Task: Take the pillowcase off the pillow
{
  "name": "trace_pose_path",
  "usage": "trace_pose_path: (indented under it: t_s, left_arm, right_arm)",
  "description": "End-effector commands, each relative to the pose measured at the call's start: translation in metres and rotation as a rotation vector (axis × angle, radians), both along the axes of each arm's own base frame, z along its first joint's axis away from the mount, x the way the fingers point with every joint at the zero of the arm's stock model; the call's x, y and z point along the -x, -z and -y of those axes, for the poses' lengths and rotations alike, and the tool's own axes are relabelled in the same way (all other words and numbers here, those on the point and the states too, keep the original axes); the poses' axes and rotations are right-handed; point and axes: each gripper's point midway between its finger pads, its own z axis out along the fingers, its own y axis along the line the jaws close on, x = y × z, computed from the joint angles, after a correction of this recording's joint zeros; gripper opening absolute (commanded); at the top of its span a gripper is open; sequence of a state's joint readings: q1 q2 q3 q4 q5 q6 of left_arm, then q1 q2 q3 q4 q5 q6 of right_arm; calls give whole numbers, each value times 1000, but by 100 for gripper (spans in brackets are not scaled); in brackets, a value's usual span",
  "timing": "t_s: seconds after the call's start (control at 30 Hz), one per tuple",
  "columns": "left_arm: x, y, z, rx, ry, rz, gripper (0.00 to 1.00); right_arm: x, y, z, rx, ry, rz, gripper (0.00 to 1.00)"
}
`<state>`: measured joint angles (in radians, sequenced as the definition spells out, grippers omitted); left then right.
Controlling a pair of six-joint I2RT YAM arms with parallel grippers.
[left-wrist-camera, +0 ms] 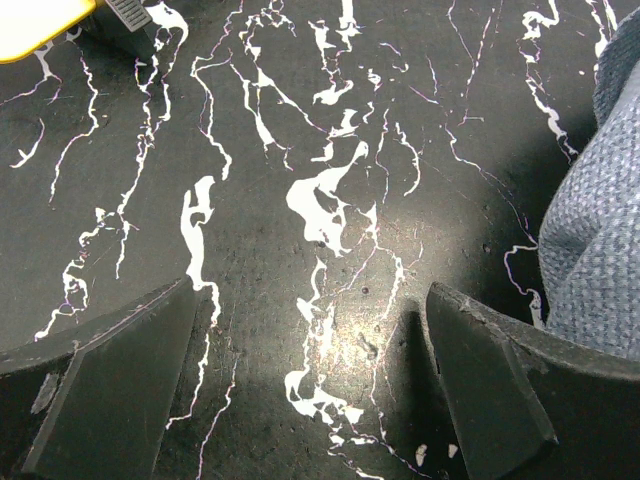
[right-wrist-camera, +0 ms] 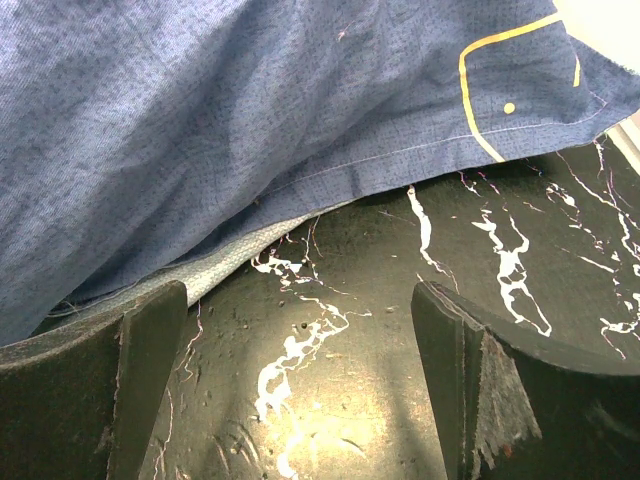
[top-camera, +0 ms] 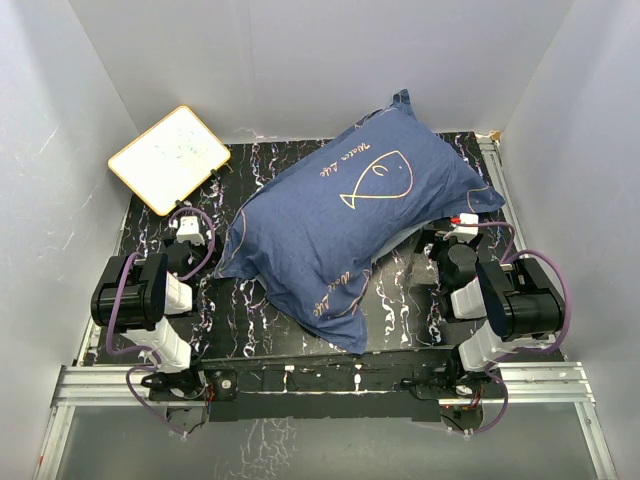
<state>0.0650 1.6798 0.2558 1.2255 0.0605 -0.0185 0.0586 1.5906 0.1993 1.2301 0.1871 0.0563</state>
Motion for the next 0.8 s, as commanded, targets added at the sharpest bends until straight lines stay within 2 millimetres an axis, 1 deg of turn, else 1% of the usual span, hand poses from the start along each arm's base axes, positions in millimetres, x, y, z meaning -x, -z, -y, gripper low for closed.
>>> trace_pose_path:
  t_s: [0.0, 0.17, 0.27, 0.33, 0.4, 0.43, 0.47, 0.5, 0.53, 0.57, 0.6, 0.63, 0.67, 0.7, 0.73, 0.77]
  left_arm:
    - [-7, -10, 3, -3, 16, 39, 97]
    - [-8, -11, 3, -2, 16, 40, 97]
    - [-7, -11, 2, -2, 16, 41, 97]
    - [-8, -19, 3, 2, 20, 63, 97]
    - [-13, -29, 2, 22, 21, 8, 97]
    - [-18, -39, 2, 19, 33, -26, 97]
    - [-24, -57, 3, 1, 58, -44, 97]
    - [-27, -69, 6, -6, 92, -83, 97]
    - [-31, -86, 10, -10, 127, -108, 97]
    - [-30, -99, 15, -12, 175, -144, 97]
    - [-27, -110, 22, -7, 233, -173, 97]
    - [-22, -120, 30, -5, 296, -199, 97]
    - [-14, -128, 41, -2, 380, -230, 97]
    - [-7, -138, 49, -2, 450, -250, 97]
    - [2, -143, 57, -9, 520, -279, 97]
    - [11, -148, 61, -17, 571, -302, 97]
  right_arm:
    - [-4, -12, 2, 1, 4, 46, 98]
    - [-5, -8, 2, -6, 5, 18, 98]
    - [-4, -9, 2, -7, 4, 22, 98]
    - [-6, -18, 4, -6, 13, 42, 98]
    - [-14, -29, 1, 8, -2, 30, 98]
    - [-18, -32, -1, 12, -13, -8, 98]
    - [-30, -48, -2, 3, -13, -20, 98]
    - [-35, -60, 0, -31, 16, -10, 98]
    - [-38, -75, 5, -86, 66, 15, 98]
    - [-40, -88, 9, -224, 138, 50, 98]
    - [-40, -94, 15, -349, 218, 56, 98]
    - [-39, -95, 20, -473, 297, 44, 98]
    - [-41, -102, 22, -543, 303, 45, 98]
    - [-48, -114, 5, -561, 175, 38, 98]
    - [-54, -124, -2, -563, 85, 48, 98]
    - [-58, -132, -15, -555, -5, 42, 98]
